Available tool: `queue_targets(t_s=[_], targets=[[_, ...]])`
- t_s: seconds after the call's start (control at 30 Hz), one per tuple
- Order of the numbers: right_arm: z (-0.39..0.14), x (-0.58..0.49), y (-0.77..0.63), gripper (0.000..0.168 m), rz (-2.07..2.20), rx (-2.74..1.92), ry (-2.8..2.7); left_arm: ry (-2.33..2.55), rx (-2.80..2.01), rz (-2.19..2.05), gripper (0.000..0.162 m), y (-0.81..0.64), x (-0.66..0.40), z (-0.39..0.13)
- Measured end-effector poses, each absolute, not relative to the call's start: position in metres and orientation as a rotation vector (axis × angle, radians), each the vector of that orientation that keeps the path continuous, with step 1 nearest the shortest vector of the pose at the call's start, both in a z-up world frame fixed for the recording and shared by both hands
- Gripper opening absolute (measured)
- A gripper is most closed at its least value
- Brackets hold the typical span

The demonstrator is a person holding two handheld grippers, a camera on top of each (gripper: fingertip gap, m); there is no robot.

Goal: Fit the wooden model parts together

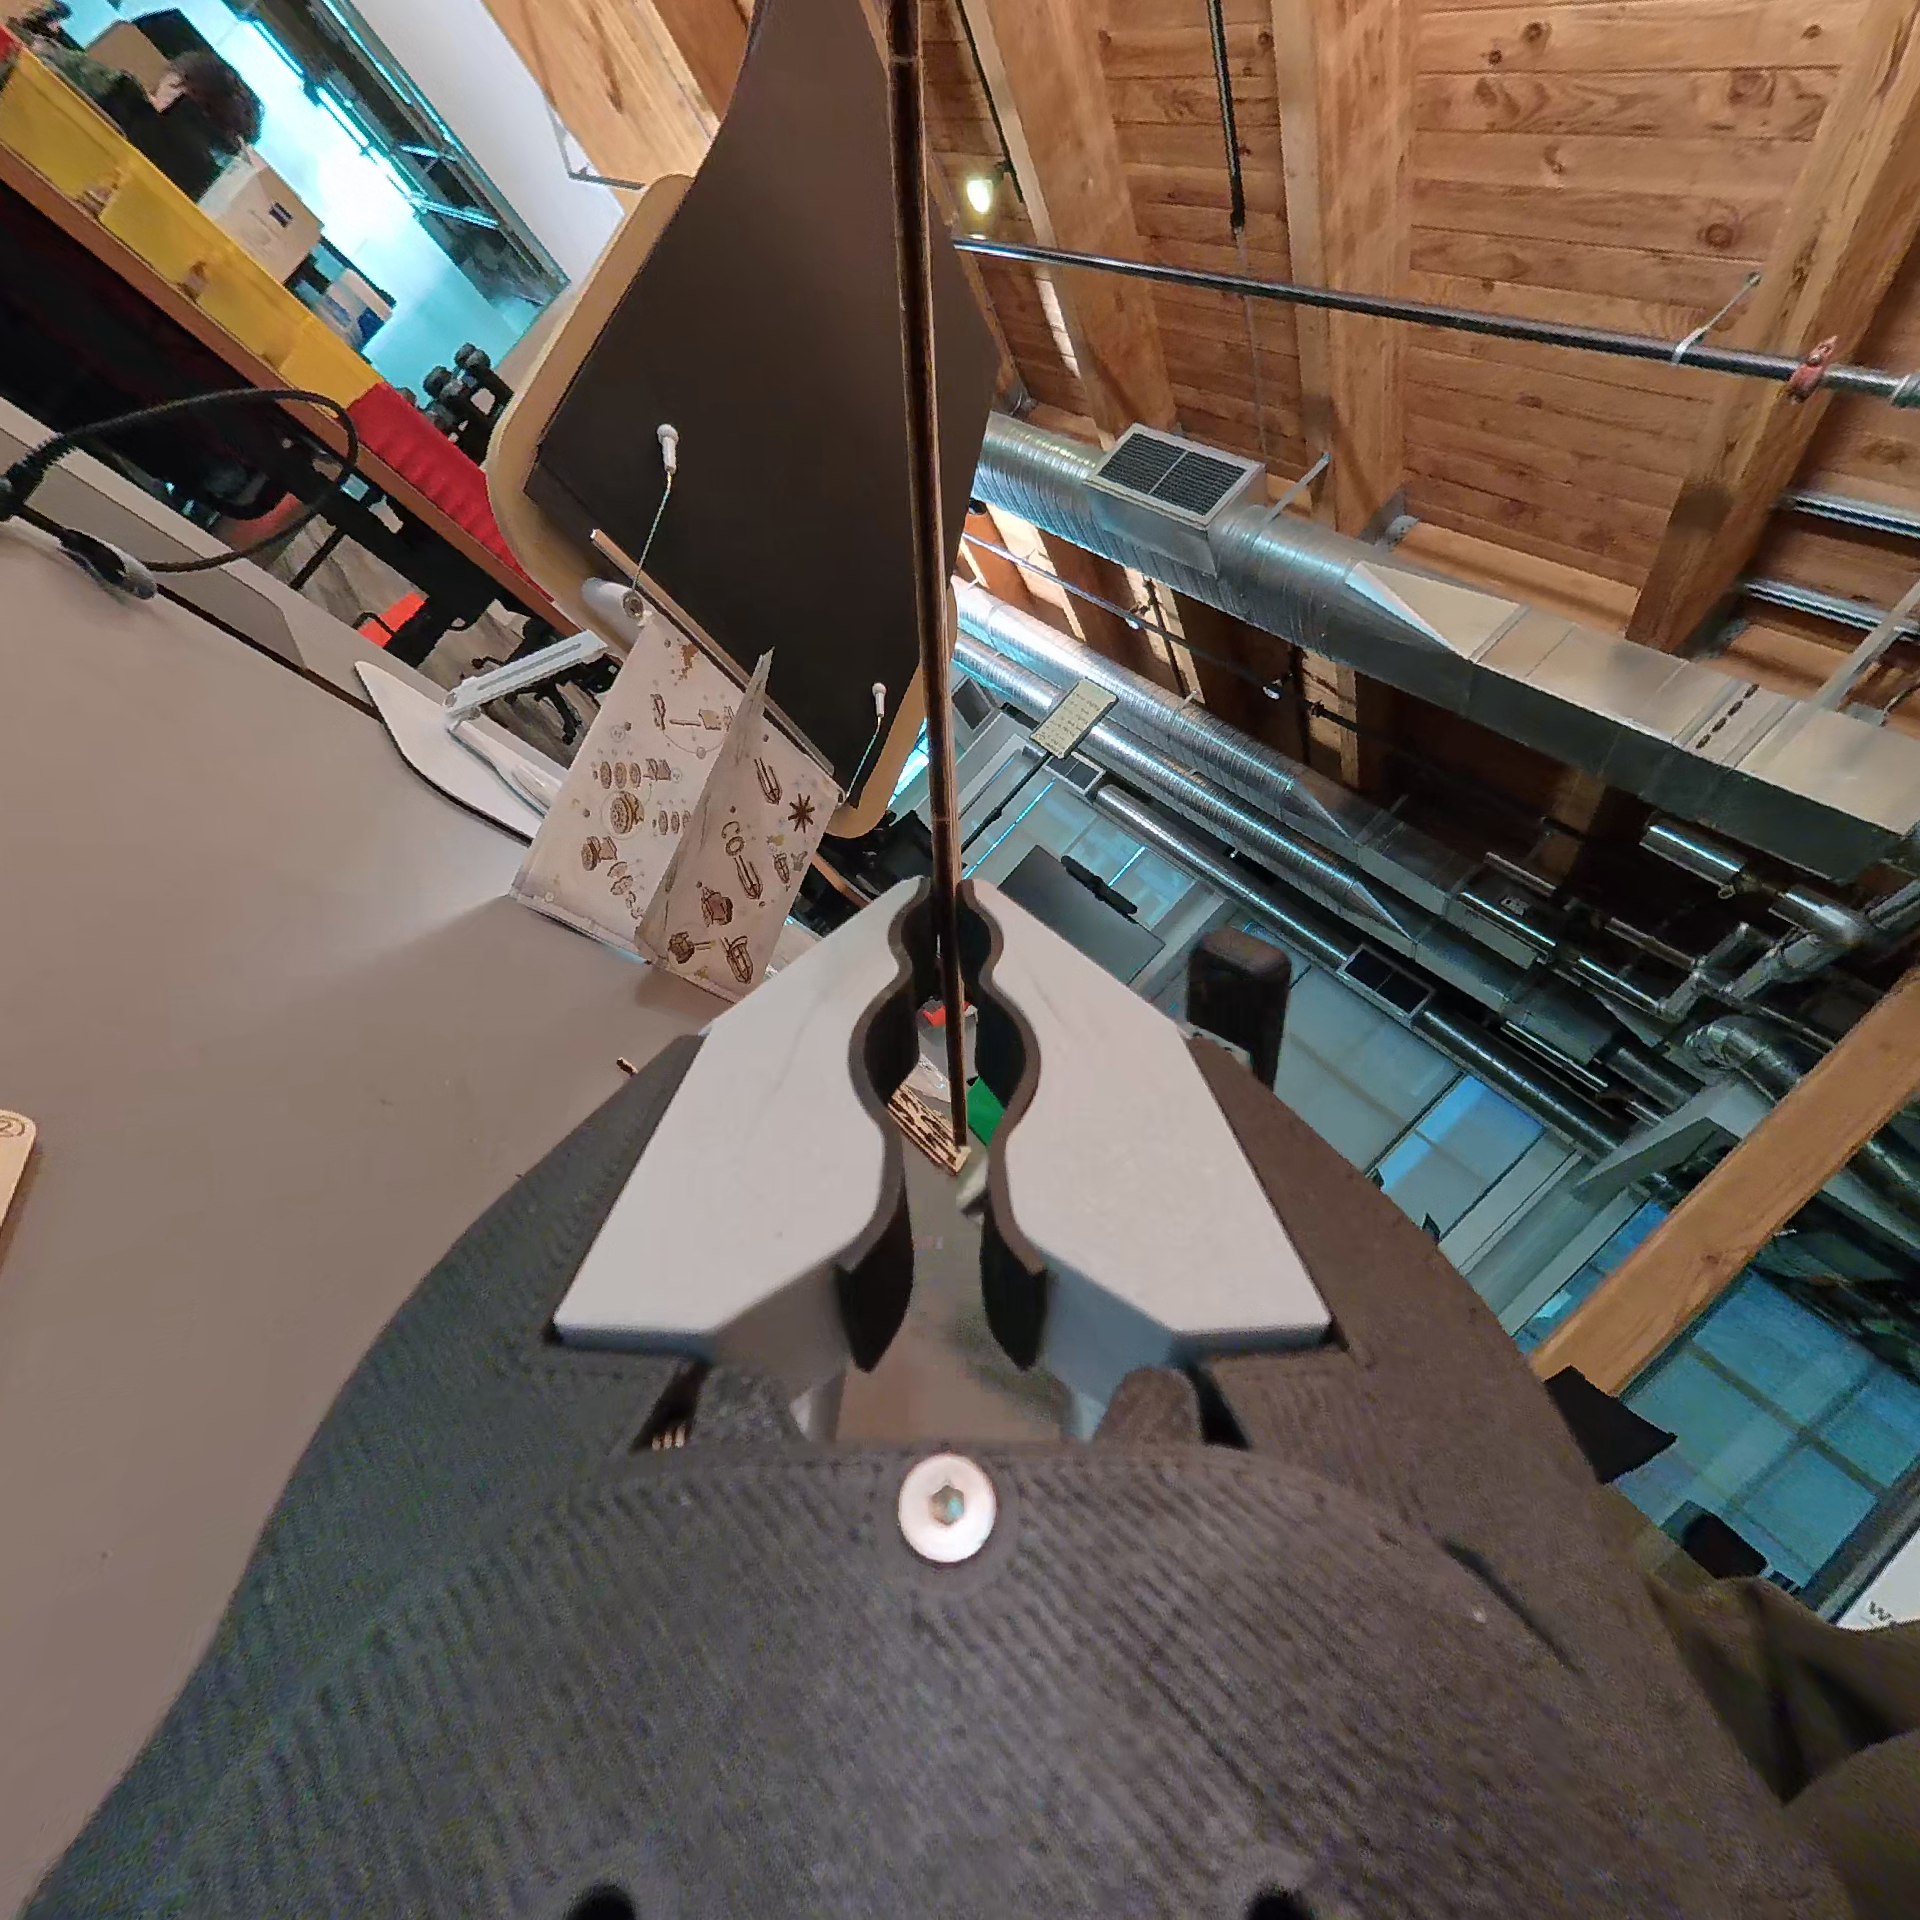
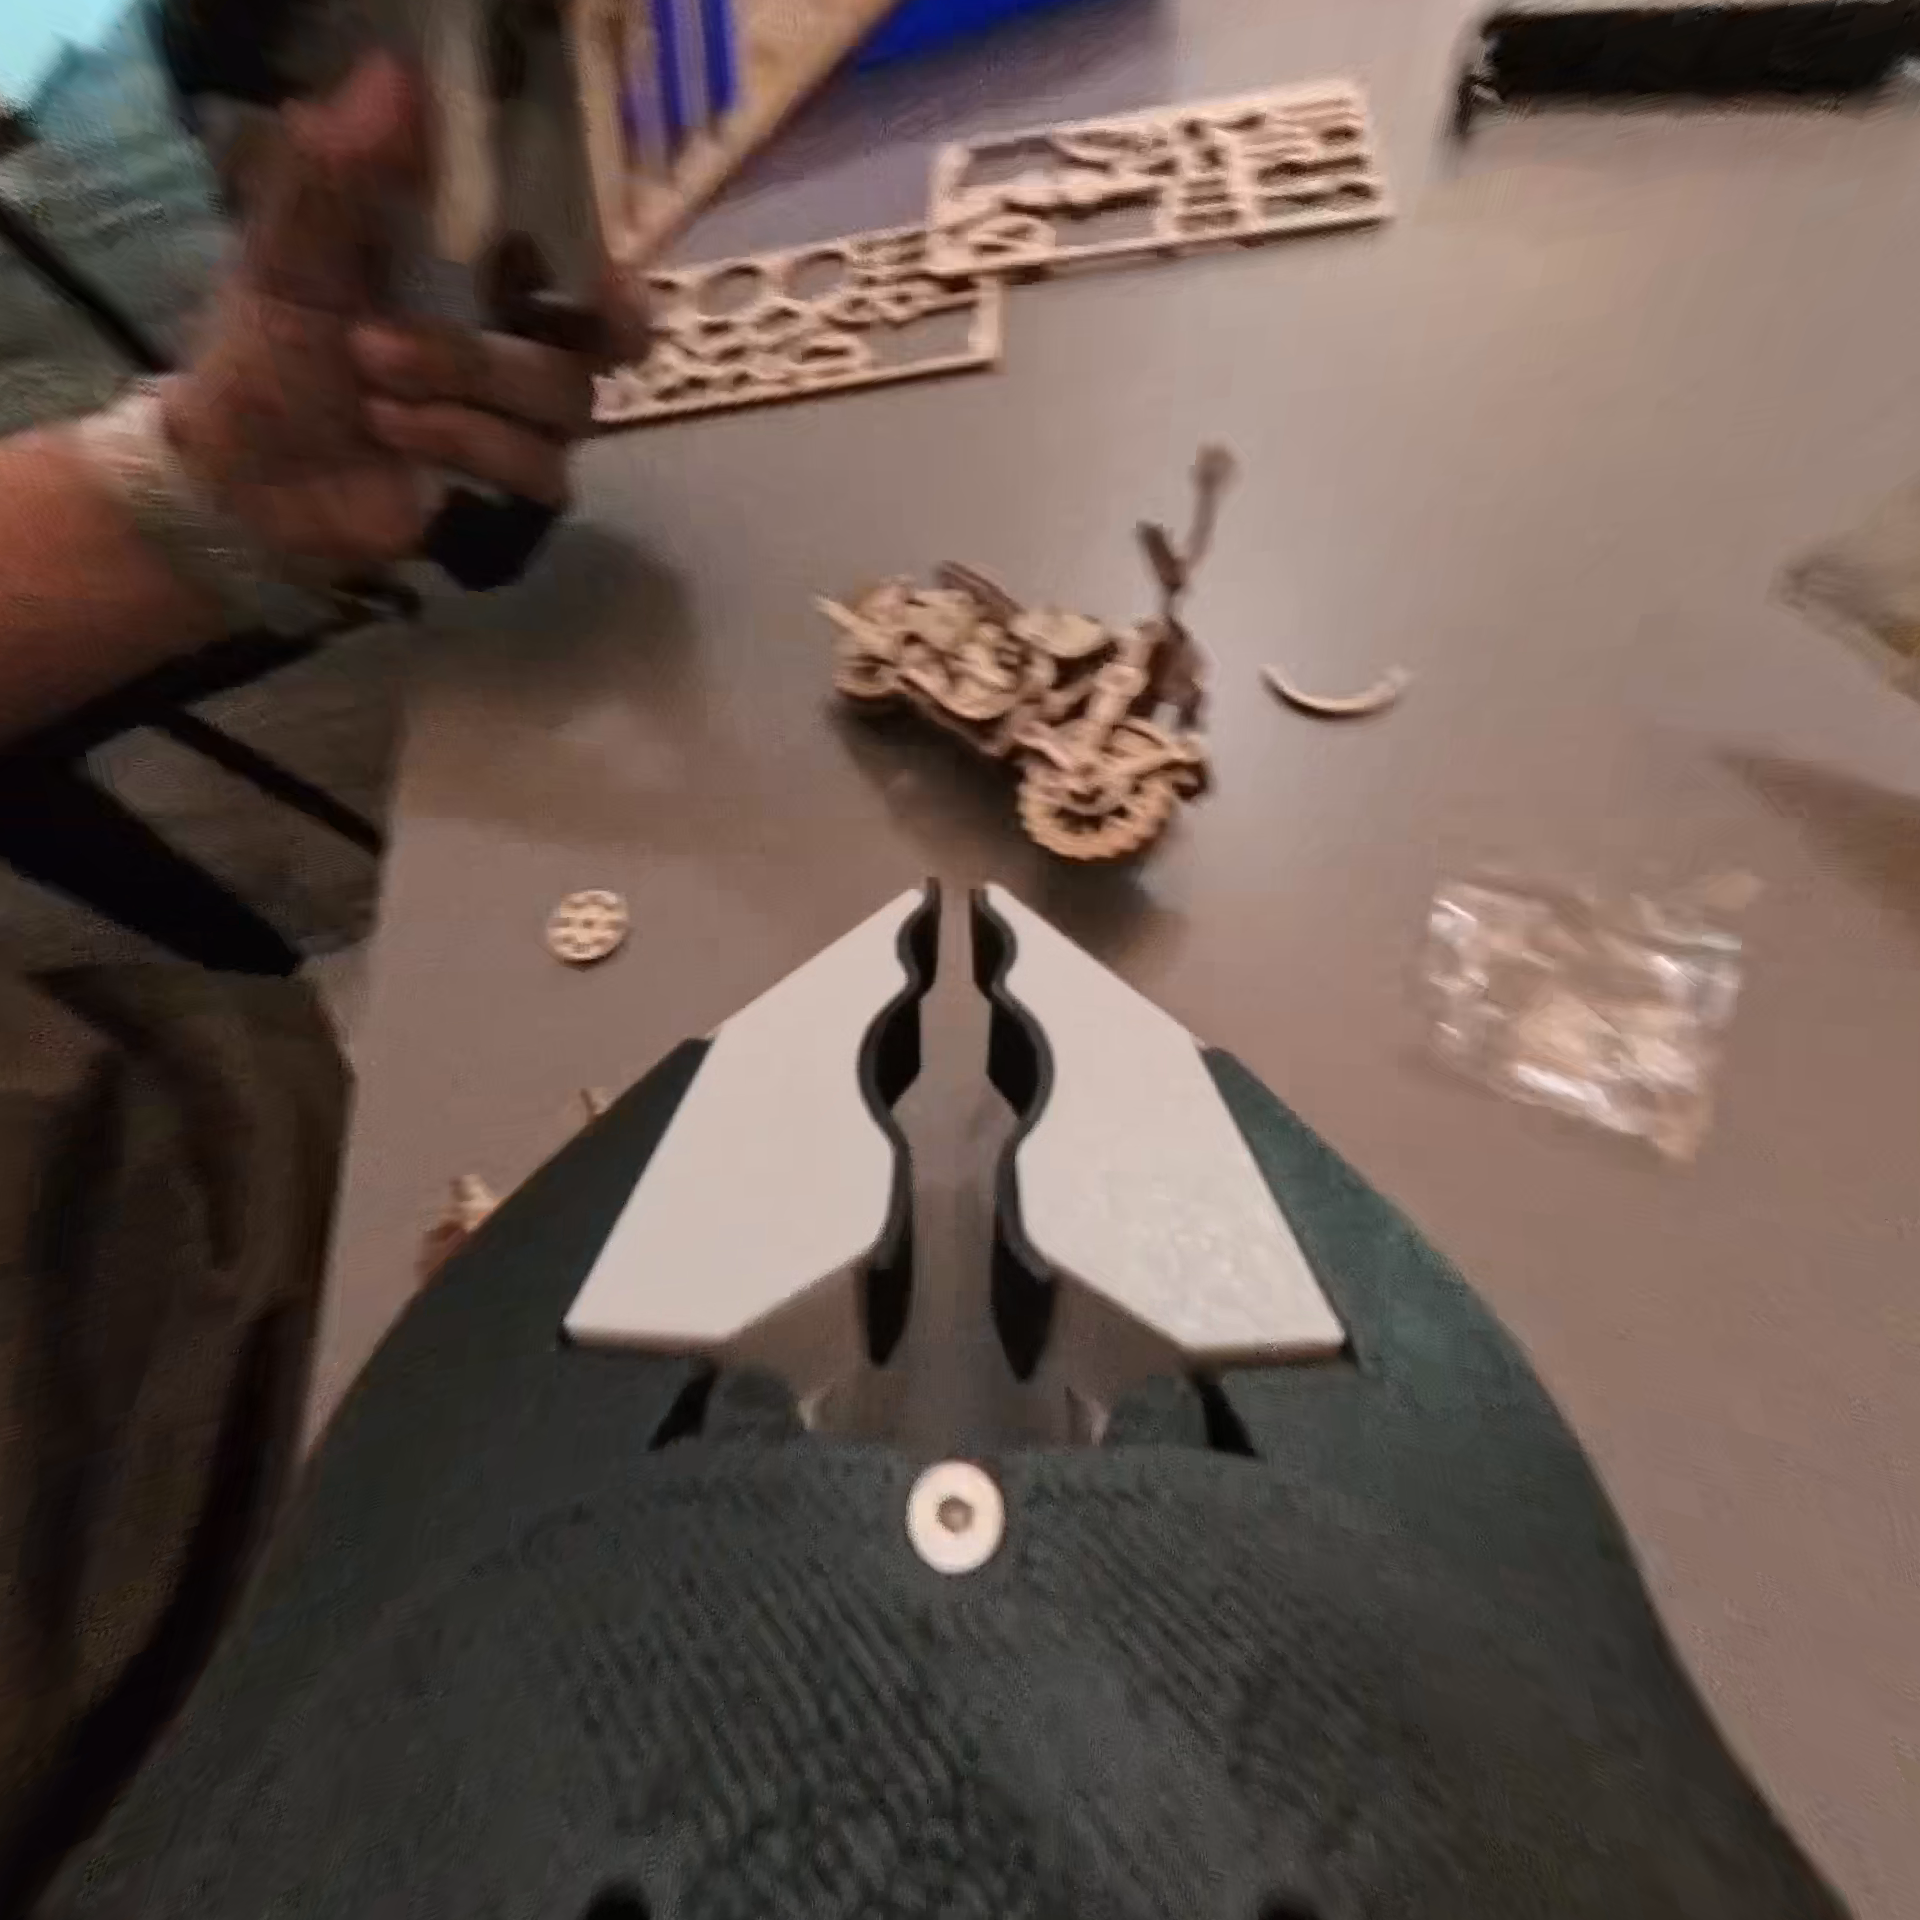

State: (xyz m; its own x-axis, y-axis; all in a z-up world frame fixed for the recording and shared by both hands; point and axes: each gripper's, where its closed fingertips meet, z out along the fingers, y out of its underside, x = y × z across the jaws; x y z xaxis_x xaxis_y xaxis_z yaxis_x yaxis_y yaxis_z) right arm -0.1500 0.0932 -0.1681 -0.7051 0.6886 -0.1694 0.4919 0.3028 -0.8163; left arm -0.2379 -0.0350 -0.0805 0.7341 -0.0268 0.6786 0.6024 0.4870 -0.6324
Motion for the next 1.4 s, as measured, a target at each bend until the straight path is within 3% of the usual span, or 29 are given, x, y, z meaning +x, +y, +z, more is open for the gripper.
queue_targets(t_s=[0.03,0.2,0.33,0.67,0.83,0.97,1.13,1.3,1.4], targets=[[-0.164,-0.139,0.074,0.006,1.423,-1.019,-2.423,-0.66,-1.0,-0.419,0.0,-0.035,-0.238,-0.081],[-0.194,-0.099,0.015,0.031,1.177,-0.703,-2.754,-0.657,-1.001,-0.421,0.0,-0.035,-0.237,-0.08],[-0.205,-0.091,-0.003,0.035,1.015,-0.592,-2.811,-0.659,-0.995,-0.423,0.0,-0.036,-0.238,-0.08],[-0.187,-0.133,0.046,0.025,0.801,-0.698,-2.655,-0.656,-1.005,-0.417,0.0,-0.035,-0.237,-0.08],[-0.169,-0.141,0.082,0.023,1.035,-0.908,-2.56,-0.665,-0.983,-0.432,0.0,-0.037,-0.239,-0.08],[-0.184,-0.122,0.053,0.021,1.189,-0.799,-2.687,-0.662,-0.993,-0.431,0.0,-0.035,-0.238,-0.081],[-0.219,-0.113,0.034,0.022,0.982,-0.635,-2.853,-0.659,-1.003,-0.426,0.0,-0.034,-0.237,-0.081],[-0.225,-0.118,0.032,0.001,0.892,-0.606,-2.85,-0.664,-0.992,-0.431,0.0,-0.036,-0.238,-0.081],[-0.211,-0.119,0.034,0.001,0.984,-0.614,-2.805,-0.664,-0.989,-0.429,0.0,-0.036,-0.239,-0.08]])
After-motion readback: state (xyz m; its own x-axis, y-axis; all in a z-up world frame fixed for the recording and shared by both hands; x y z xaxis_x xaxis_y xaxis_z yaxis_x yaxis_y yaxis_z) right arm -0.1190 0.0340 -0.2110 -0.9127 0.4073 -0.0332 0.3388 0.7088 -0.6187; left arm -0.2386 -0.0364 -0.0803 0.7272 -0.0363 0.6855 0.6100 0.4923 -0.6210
